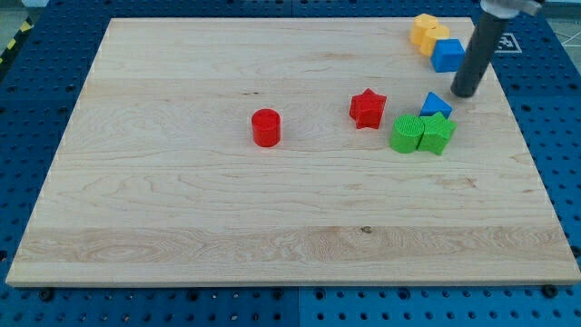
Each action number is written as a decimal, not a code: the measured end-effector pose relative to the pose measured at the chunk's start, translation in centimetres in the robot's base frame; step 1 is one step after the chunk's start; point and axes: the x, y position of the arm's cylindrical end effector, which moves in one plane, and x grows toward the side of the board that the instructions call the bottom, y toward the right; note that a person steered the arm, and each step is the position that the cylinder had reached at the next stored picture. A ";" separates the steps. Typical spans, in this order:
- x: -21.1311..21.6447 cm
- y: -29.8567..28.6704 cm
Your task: Move the blue triangle to the blue cube
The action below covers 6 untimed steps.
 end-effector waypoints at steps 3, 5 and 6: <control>13.2 -2.4; 13.1 -9.2; 10.8 -9.4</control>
